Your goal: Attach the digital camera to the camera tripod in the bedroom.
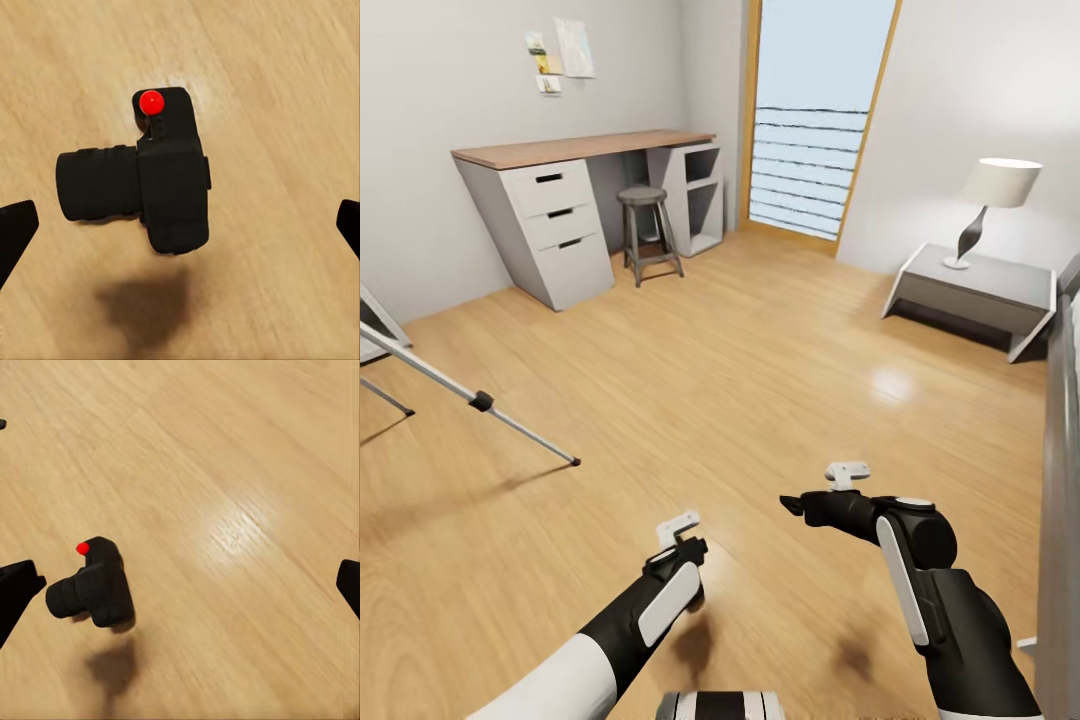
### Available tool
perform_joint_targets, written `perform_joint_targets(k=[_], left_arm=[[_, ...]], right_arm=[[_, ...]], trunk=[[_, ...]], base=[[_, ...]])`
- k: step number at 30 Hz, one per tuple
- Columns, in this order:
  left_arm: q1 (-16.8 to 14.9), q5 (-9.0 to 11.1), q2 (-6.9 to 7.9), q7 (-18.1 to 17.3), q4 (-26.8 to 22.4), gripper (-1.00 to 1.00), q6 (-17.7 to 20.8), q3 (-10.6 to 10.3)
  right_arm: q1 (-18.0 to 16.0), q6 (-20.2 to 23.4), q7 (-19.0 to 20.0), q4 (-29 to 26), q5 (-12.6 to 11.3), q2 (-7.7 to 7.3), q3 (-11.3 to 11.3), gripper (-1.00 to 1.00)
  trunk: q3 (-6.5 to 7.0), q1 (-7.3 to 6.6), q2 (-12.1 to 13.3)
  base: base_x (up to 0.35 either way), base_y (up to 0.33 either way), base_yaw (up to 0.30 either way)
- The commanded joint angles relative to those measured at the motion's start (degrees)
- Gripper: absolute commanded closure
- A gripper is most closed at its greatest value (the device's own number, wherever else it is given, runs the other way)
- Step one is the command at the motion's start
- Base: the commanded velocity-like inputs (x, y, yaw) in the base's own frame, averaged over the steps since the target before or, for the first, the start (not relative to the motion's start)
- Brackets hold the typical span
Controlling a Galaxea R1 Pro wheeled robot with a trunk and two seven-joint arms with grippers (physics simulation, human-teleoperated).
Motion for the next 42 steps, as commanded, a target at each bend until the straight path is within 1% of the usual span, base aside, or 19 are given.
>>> perform_joint_targets(k=[1, 7, 8, 10, 11, 14, 28, 33, 36, 42], left_arm=[[0.0, 0.1, 0.05, 0.4, -0.1, -1.00, 0.3, -0.3], [-0.1, 0.0, 0.08, 0.7, -0.3, -1.00, 0.3, -0.4], [-0.9, -0.6, 0.07, 2.0, -0.4, -1.00, 0.8, -0.6], [-1.1, -1.6, 0.05, 2.6, -0.5, -1.00, 1.0, -0.6], [-1.5, -3.6, 0.07, 3.0, -0.6, -1.00, 2.7, -0.5], [-1.6, -4.0, 0.08, 2.9, -0.6, -1.00, 3.5, -0.5], [-1.6, -4.2, 0.22, 2.8, -0.6, -1.00, 3.7, -0.5], [-2.0, -4.3, 0.29, 2.6, -0.6, -1.00, 3.7, -0.4], [-2.5, -4.2, 0.27, 2.6, -0.4, -1.00, 3.7, -0.3], [-3.2, -4.1, 0.20, 2.5, 0.0, -1.00, 3.7, -0.3]], right_arm=[[0.0, 0.3, 0.0, 0.0, -0.1, 0.00, 0.0, -1.00], [0.0, 0.3, 0.2, -0.1, -0.1, 0.02, -0.1, -1.00], [-0.1, 0.3, 0.2, -0.1, -0.1, 0.16, 0.0, -1.00], [-0.2, 0.3, 0.2, -0.1, -0.1, 0.24, 0.0, -1.00], [-0.4, 0.3, 0.1, -0.1, -0.1, 0.54, 0.2, -1.00], [-0.5, 0.3, 0.1, -0.1, -0.1, 0.60, 0.3, -1.00], [-0.6, 0.3, 0.1, -0.1, -0.1, 0.62, 0.2, -1.00], [-0.8, 0.3, 0.3, -0.2, -0.1, 0.17, -0.1, -1.00], [-1.3, 0.3, 0.3, -0.2, -0.2, -0.04, -0.7, -1.00], [-3.0, 0.3, 0.3, -0.1, -0.2, -0.28, -5.3, -1.00]], trunk=[[-0.27, 0.01, 0.0], [-1.61, 0.17, -0.1], [-1.84, 0.19, -0.1], [-2.30, 0.24, -0.2], [-2.53, 0.27, -0.2], [-3.19, 0.35, -0.2], [-6.30, 0.71, -0.4], [-7.41, 0.84, -0.5], [-8.07, 0.91, -0.5], [-9.40, 1.07, -0.6]], base=[[0.000, 0.000, 0.000], [0.000, 0.000, 0.000], [0.000, 0.000, 0.000], [0.000, 0.000, 0.000], [0.000, 0.000, 0.000], [0.000, 0.000, 0.000], [0.000, 0.000, 0.000], [0.000, 0.000, 0.000], [0.000, 0.000, 0.000], [0.000, 0.000, 0.000]])
